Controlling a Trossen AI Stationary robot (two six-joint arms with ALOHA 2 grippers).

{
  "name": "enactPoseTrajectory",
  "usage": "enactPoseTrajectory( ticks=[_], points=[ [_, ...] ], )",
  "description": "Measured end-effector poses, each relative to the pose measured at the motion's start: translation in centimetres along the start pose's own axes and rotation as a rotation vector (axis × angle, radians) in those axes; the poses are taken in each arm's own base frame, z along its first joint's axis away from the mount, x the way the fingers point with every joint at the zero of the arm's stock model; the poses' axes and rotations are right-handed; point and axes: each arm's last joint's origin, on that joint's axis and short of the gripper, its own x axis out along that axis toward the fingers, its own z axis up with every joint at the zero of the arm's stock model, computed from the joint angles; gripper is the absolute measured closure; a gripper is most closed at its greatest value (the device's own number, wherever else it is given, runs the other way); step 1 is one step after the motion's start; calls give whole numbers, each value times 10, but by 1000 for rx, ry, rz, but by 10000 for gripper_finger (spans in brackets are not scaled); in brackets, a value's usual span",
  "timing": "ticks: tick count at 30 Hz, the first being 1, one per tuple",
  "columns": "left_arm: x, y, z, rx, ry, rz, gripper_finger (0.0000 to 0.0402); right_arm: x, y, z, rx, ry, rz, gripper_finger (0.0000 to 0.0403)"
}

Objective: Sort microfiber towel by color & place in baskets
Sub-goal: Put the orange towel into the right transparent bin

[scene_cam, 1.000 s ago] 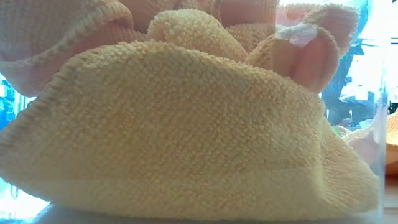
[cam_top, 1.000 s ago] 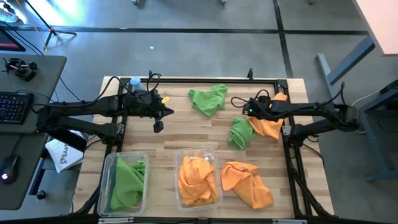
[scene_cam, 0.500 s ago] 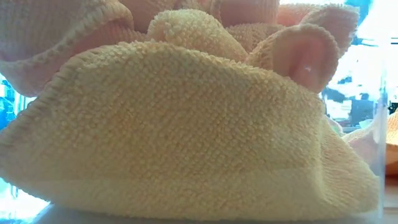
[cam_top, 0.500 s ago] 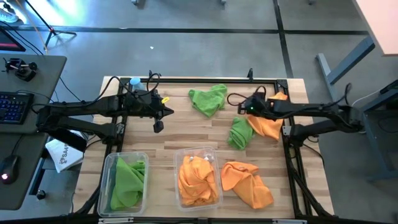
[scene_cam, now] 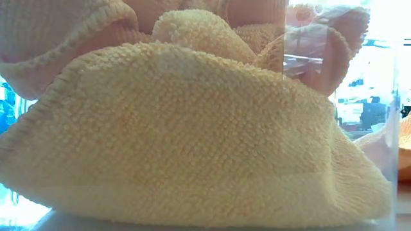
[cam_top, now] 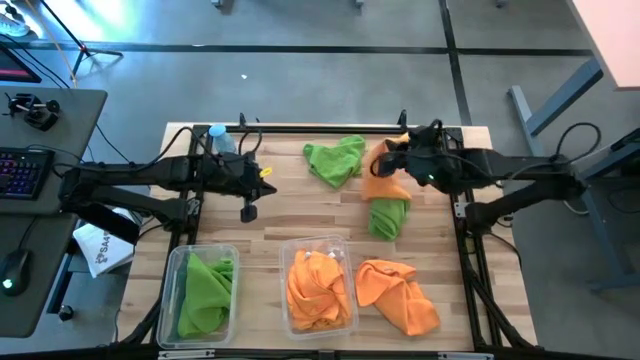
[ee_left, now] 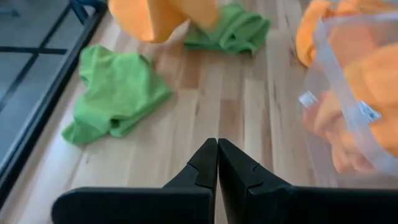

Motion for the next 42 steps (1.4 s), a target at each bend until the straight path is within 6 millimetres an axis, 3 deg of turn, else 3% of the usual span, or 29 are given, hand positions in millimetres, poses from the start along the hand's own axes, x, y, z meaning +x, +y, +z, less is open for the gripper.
enactPoseTrajectory(
  ticks=[7, 15, 22, 32, 37, 42],
  points=[
    [-1, -8, -3, 1, 34, -31, 401, -48, 61, 34, -105, -162, 84, 402],
    [-2, -19, -4, -40, 47, -70, 401, -76, 124, 60, -241, -219, 191, 402],
    [-4, -28, -4, -90, 41, -84, 401, -124, 156, 77, -269, -272, 334, 403],
    [-5, -37, -4, -122, 42, -113, 401, -182, 177, 54, -199, -322, 561, 403],
    [-6, -40, -4, -154, 44, -123, 401, -191, 195, 29, -215, -309, 604, 403],
    [-6, -43, -6, -201, 50, -137, 401, -193, 205, 18, -200, -294, 672, 403]
  ],
)
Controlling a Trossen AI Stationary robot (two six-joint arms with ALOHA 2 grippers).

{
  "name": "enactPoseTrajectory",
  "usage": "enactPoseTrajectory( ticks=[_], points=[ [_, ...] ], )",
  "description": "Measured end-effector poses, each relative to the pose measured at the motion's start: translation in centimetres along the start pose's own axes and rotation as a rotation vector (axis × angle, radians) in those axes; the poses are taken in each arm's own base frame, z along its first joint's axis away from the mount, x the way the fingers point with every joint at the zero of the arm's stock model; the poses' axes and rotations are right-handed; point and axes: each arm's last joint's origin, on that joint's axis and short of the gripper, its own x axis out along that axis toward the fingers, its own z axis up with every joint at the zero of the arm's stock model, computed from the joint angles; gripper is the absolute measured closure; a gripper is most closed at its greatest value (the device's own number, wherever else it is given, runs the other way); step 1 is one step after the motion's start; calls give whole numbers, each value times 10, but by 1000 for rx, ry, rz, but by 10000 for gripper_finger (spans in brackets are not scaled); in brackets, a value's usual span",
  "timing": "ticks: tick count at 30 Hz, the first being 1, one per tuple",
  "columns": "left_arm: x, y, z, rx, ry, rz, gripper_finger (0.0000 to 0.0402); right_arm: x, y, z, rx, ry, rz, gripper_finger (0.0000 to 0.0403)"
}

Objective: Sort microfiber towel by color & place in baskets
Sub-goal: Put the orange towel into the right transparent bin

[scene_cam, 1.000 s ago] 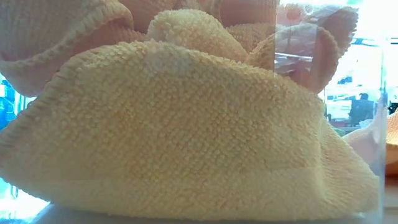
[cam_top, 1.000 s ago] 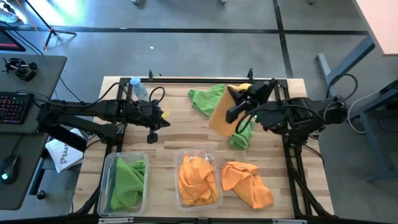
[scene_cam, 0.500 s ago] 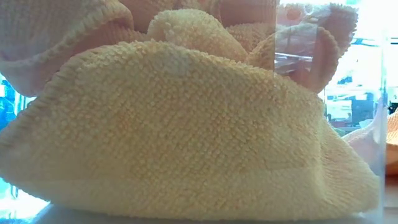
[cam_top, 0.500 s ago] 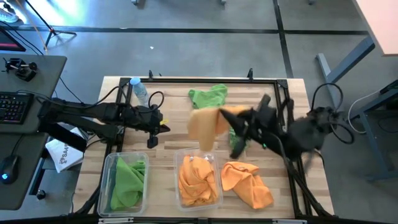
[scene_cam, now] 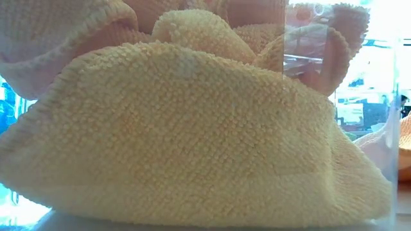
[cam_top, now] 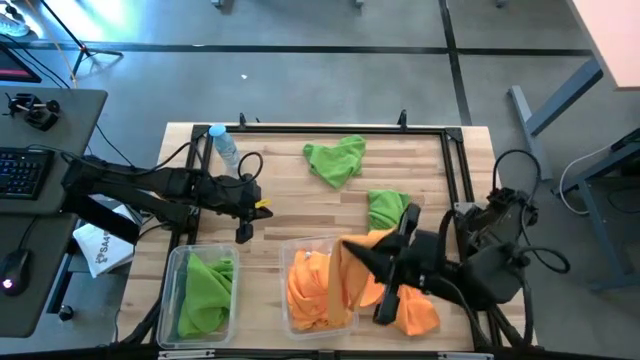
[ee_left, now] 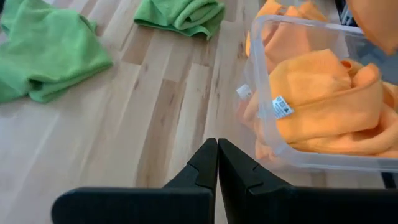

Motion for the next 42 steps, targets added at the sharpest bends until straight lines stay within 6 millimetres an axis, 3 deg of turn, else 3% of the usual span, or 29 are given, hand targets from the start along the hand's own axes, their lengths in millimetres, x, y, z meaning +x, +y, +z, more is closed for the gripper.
enactPoseTrajectory(
  ticks=[12, 17, 25, 32, 38, 42],
  points=[
    [17, -8, -31, -75, 97, -20, 401, 11, 19, -27, -55, 39, 72, 403],
    [16, -13, -29, -17, 50, -28, 401, 19, 24, -60, -128, 154, 23, 403],
    [16, -13, -25, 6, -2, -4, 402, 52, 8, -129, -88, 455, -81, 403],
    [16, -13, -25, 13, -4, -1, 401, 92, 6, -175, -85, 668, 56, 403],
    [16, -13, -25, 13, -3, -1, 401, 87, -17, -204, -174, 952, -61, 403],
    [16, -13, -25, 6, -3, -1, 402, 88, -23, -214, -238, 1065, -38, 403]
  ],
)
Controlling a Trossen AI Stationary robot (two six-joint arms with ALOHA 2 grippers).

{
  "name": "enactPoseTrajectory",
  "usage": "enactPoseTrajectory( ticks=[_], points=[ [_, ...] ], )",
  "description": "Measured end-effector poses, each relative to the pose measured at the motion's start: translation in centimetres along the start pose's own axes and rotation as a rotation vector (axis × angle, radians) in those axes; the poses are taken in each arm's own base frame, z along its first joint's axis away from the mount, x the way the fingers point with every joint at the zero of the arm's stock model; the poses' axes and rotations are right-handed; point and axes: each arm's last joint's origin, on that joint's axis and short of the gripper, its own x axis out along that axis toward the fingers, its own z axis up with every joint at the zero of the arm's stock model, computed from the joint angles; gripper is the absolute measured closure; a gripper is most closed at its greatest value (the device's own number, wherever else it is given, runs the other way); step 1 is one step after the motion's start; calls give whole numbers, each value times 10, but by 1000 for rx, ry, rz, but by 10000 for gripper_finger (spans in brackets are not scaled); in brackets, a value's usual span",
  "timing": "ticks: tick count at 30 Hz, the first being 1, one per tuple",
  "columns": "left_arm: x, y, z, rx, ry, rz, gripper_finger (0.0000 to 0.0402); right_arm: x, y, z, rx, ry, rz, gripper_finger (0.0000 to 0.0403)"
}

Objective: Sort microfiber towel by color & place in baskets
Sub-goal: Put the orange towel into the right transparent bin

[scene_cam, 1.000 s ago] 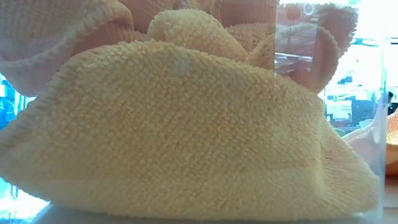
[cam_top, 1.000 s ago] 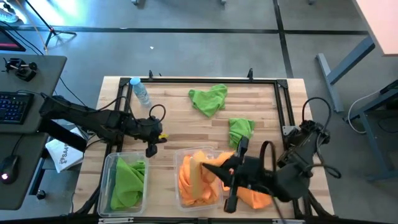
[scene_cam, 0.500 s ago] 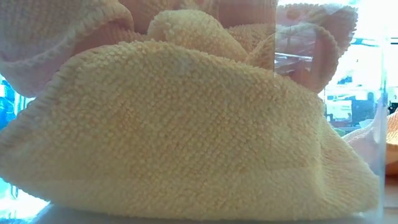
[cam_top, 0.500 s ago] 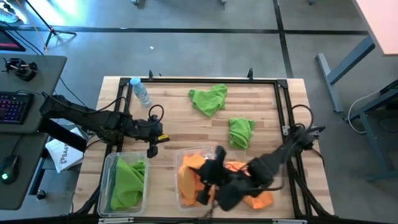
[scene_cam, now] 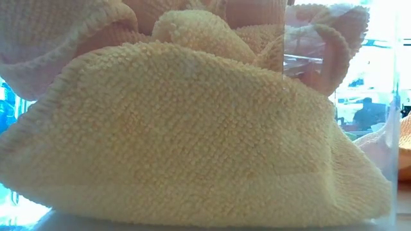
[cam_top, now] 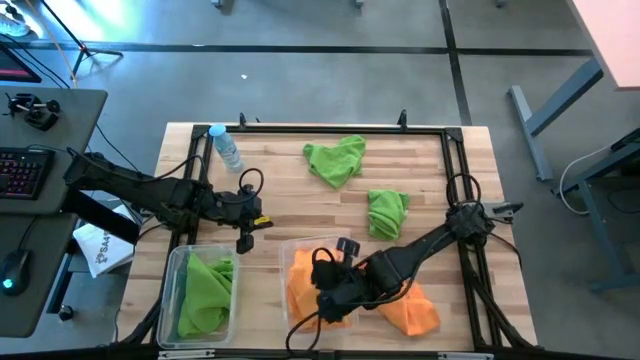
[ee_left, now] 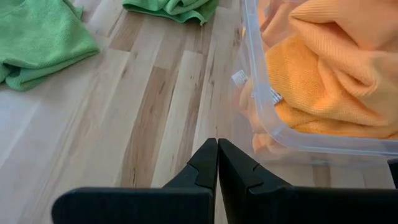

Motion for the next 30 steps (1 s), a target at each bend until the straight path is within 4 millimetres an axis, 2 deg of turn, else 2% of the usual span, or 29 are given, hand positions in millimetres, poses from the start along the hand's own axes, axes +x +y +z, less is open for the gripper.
enactPoseTrajectory(
  ticks=[3, 6, 11, 17, 25, 30],
  points=[
    [0, 0, 0, -9, 0, 0, 402, 15, -2, 4, -42, 42, 37, 403],
    [0, 0, 0, -9, -1, 0, 402, 41, -3, 6, -62, 114, 65, 403],
    [0, 0, 0, -10, -1, 0, 402, 94, -1, -1, -101, 244, 79, 403],
    [0, 0, 0, -10, -1, 0, 402, 138, 7, -16, -122, 322, 47, 403],
    [0, 0, 0, -10, -1, 0, 402, 164, 13, -26, -95, 353, 56, 403],
    [0, 0, 0, 4, -1, 0, 401, 162, 15, -25, -82, 344, 66, 402]
  ],
)
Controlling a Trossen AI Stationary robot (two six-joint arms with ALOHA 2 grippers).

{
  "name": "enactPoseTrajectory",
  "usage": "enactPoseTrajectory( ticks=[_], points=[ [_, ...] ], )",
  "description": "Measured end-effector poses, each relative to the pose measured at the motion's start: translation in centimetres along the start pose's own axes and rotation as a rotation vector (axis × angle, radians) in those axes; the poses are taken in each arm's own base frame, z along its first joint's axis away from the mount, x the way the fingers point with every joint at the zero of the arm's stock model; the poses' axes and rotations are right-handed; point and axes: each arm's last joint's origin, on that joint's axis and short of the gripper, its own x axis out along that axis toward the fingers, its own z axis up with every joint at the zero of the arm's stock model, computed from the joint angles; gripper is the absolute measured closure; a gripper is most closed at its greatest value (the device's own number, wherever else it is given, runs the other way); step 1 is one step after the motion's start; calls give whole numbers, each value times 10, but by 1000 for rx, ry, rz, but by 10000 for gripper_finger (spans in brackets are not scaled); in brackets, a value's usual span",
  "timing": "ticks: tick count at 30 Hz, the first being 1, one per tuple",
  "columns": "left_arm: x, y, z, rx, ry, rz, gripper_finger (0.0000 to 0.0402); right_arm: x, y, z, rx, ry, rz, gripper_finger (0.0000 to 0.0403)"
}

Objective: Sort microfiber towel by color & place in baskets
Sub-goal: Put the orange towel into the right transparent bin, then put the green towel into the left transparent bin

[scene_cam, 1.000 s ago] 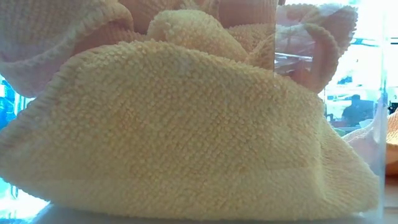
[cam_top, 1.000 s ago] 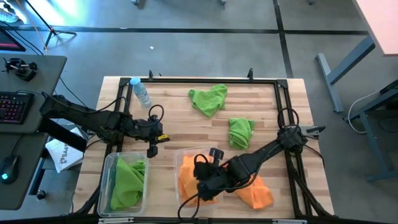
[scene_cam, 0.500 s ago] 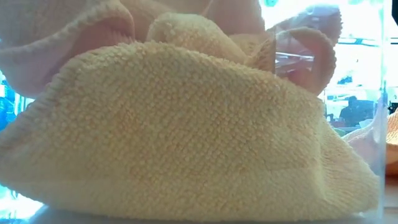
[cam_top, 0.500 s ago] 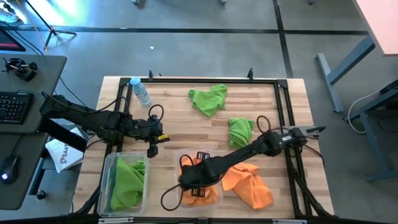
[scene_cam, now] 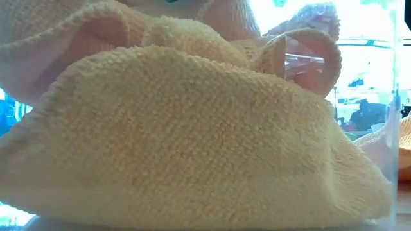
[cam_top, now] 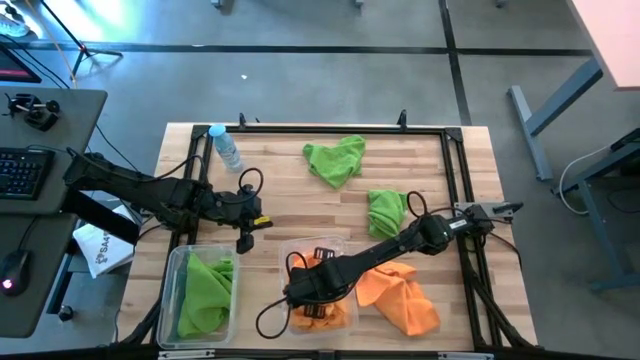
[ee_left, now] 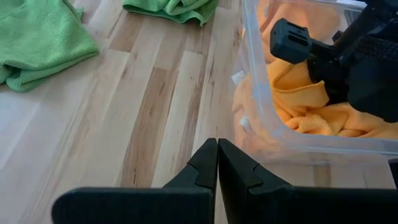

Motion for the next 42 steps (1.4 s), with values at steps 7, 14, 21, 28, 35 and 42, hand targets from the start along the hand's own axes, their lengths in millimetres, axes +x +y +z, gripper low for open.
enactPoseTrajectory(
  ticks=[7, 14, 21, 28, 35, 42],
  points=[
    [0, 0, 0, 22, 1, 0, 402, -27, 4, 5, 5, -42, 66, 354],
    [0, 0, 0, 29, 2, 1, 402, -64, -3, 2, 20, -70, 76, 266],
    [0, 0, 0, 10, 2, 1, 401, -107, -9, -1, 80, -141, 112, 221],
    [0, 0, 0, -16, 3, 1, 401, -144, -6, -13, 136, -198, 149, 236],
    [0, 0, 0, -43, 2, 0, 402, -181, -3, -39, 168, -312, 4, 272],
    [0, 0, 0, -43, -1, -1, 402, -184, 1, -71, 173, -231, -175, 383]
  ],
)
